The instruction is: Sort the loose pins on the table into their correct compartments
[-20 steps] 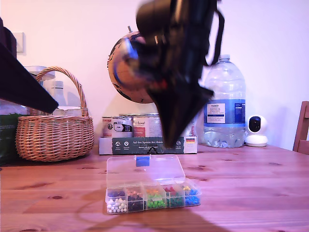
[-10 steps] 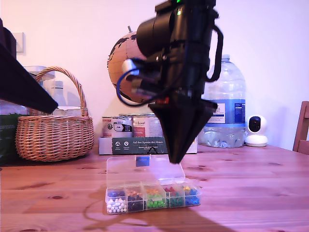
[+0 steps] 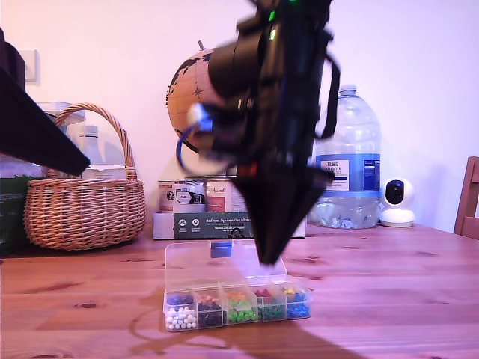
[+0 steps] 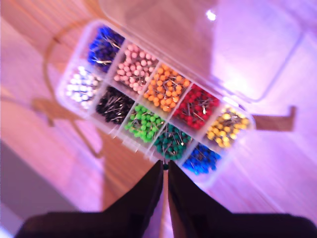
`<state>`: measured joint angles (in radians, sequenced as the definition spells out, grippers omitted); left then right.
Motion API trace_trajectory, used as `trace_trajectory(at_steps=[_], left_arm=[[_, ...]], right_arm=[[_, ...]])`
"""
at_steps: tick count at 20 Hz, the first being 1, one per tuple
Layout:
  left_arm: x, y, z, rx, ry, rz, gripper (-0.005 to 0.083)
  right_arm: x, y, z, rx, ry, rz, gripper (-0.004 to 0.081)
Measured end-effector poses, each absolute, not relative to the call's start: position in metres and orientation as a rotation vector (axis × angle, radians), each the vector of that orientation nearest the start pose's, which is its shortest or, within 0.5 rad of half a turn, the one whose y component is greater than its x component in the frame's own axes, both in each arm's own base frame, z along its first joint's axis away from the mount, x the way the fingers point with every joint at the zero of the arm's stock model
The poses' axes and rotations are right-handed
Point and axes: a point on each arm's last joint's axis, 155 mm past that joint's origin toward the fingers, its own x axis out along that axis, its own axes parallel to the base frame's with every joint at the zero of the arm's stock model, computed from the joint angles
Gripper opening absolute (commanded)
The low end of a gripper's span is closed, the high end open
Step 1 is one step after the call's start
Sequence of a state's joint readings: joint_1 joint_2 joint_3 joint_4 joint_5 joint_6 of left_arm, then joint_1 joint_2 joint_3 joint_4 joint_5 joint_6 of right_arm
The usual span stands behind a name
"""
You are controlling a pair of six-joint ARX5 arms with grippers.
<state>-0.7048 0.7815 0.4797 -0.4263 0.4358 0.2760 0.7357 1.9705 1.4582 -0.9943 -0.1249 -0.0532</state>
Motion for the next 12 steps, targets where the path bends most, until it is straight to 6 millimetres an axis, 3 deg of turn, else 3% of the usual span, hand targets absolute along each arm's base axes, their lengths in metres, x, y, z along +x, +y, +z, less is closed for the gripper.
trace_trajectory(at_steps=[12], left_arm=[[0.1473, -0.2272, 0.1179, 0.337, 0.607, -1.188, -0.0024]], right_arm=[[0.268, 0.2789, 0.0236, -0.515, 1.45, 0.736, 0.0009]])
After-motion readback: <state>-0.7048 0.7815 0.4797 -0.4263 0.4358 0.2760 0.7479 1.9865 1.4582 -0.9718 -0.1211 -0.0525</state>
